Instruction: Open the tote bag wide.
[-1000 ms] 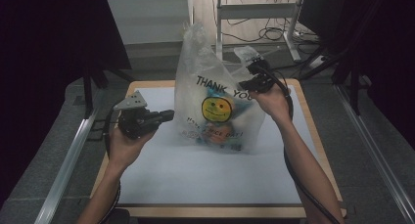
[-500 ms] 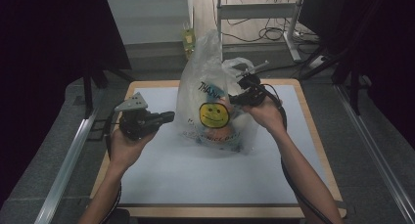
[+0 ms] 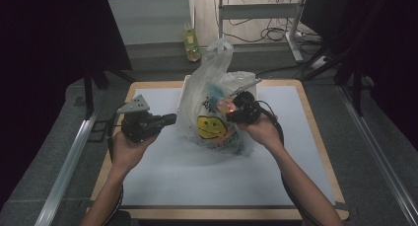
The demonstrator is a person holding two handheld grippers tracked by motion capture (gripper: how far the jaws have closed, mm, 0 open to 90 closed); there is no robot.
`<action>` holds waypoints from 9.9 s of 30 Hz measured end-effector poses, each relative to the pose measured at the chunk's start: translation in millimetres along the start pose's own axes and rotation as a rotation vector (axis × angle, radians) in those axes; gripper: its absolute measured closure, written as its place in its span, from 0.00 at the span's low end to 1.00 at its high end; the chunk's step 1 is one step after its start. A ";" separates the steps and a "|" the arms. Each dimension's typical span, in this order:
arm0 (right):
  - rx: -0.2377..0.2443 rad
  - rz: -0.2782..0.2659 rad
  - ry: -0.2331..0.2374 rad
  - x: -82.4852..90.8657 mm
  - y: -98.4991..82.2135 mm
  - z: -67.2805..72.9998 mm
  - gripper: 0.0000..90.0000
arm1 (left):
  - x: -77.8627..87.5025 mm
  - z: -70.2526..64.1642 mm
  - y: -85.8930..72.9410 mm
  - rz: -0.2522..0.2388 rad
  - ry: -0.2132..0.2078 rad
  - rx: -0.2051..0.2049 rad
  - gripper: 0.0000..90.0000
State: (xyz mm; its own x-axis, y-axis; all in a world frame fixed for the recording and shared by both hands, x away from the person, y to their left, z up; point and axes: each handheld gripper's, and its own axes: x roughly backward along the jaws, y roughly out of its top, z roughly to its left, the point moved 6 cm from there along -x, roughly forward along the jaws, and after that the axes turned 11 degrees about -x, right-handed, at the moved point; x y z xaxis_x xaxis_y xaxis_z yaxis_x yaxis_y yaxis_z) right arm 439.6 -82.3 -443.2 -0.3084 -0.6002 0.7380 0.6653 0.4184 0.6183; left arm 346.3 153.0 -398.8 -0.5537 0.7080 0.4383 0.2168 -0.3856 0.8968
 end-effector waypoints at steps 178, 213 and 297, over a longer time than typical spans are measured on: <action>-0.175 -0.103 -0.131 53.7 -98.4 -59.1 0.99 | -122.6 24.7 -50.7 0.238 0.022 0.125 0.96; -0.151 -0.207 -0.294 54.2 23.1 -78.5 0.99 | -127.9 79.0 45.5 0.190 0.183 0.082 0.96; -0.033 0.048 -0.152 -27.6 -139.6 -38.2 0.99 | -144.8 -47.9 -120.3 0.470 -0.129 0.030 0.99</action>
State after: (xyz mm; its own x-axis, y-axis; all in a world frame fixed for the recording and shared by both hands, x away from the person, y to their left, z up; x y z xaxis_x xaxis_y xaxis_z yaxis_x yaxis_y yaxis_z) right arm 381.2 -150.2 -560.2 -0.3733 -0.4692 0.8003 0.7031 0.4197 0.5740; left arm 361.9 68.6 -573.1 -0.2866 0.5299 0.7981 0.4436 -0.6650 0.6008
